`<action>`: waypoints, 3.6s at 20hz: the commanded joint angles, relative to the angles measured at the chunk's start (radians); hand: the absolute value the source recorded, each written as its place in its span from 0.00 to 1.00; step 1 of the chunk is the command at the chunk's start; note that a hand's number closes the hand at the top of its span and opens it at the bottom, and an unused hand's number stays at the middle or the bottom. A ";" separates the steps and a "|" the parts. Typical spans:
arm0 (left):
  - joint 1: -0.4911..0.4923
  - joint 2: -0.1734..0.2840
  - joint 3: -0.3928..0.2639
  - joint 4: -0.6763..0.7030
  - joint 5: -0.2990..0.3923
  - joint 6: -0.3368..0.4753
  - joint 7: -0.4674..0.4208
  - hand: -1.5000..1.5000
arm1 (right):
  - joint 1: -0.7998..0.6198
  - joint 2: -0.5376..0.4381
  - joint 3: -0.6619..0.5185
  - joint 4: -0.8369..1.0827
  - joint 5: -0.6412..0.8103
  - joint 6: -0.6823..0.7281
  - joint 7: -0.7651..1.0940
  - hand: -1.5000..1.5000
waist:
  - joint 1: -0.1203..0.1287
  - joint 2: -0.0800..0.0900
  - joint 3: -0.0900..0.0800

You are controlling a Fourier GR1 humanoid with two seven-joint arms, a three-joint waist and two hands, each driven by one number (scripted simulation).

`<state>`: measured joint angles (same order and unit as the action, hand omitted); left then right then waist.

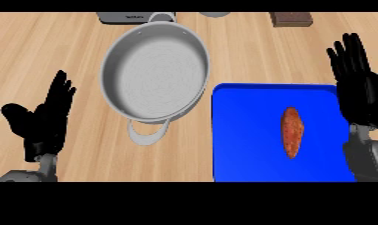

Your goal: Pick the sweet potato from the tray and place it in the pot

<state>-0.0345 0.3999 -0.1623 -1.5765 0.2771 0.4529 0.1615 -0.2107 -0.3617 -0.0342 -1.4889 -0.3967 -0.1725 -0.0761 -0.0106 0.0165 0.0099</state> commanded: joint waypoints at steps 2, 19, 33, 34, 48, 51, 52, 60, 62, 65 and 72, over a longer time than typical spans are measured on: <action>0.047 0.072 0.017 0.008 -0.034 -0.052 -0.027 0.50 | 0.156 -0.033 -0.051 0.030 -0.005 -0.044 0.091 1.00 | -0.003 -0.019 -0.010; 0.073 0.119 -0.010 0.057 -0.133 -0.114 -0.087 0.50 | 0.743 -0.170 0.156 -0.391 0.731 -0.543 0.333 0.00 | 0.001 -0.015 -0.013; 0.014 0.152 0.026 0.065 -0.105 -0.210 -0.062 0.50 | 0.367 -0.475 0.214 -0.445 0.559 0.089 1.046 0.00 | 0.063 -0.003 -0.013; 0.019 0.137 0.018 0.080 -0.120 -0.196 -0.070 0.50 | 0.333 -0.474 0.216 -0.424 0.507 0.137 1.060 0.00 | 0.056 -0.004 -0.012; 0.094 0.093 0.038 0.012 -0.167 -0.190 -0.045 0.50 | -0.052 -0.299 0.345 -0.077 0.415 0.349 1.226 0.00 | 0.030 -0.015 -0.010; 0.071 0.091 0.068 0.064 -0.150 -0.238 -0.071 0.50 | -0.083 -0.262 0.366 -0.004 0.454 0.355 1.204 0.00 | 0.026 -0.014 -0.010; 0.059 0.090 0.087 0.091 -0.156 -0.237 -0.093 0.50 | -0.066 -0.290 0.345 -0.005 0.441 0.383 1.193 0.00 | 0.020 -0.015 -0.010; 0.044 0.058 0.105 0.117 -0.196 -0.246 -0.087 0.50 | -0.169 -0.164 0.374 0.105 0.496 0.383 1.266 0.00 | 0.020 -0.015 -0.010; 0.017 0.033 0.116 0.153 -0.202 -0.256 -0.100 0.50 | -0.121 -0.152 0.373 0.051 0.507 0.385 1.271 0.00 | 0.012 -0.016 -0.010; 0.076 0.068 0.140 0.096 -0.209 -0.279 -0.096 0.50 | -0.097 -0.135 0.382 0.132 0.543 0.385 1.197 0.00 | 0.016 -0.016 -0.010; 0.009 0.039 0.180 0.136 -0.218 -0.331 -0.060 0.50 | -0.056 -0.145 0.319 0.194 0.609 0.423 1.096 0.00 | 0.010 -0.016 -0.010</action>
<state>0.0237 0.4465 -0.0061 -1.4951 0.0689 0.1513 0.0949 -0.2864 -0.4964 0.3142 -1.3192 0.1902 0.1934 1.0187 0.0038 0.0000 0.0000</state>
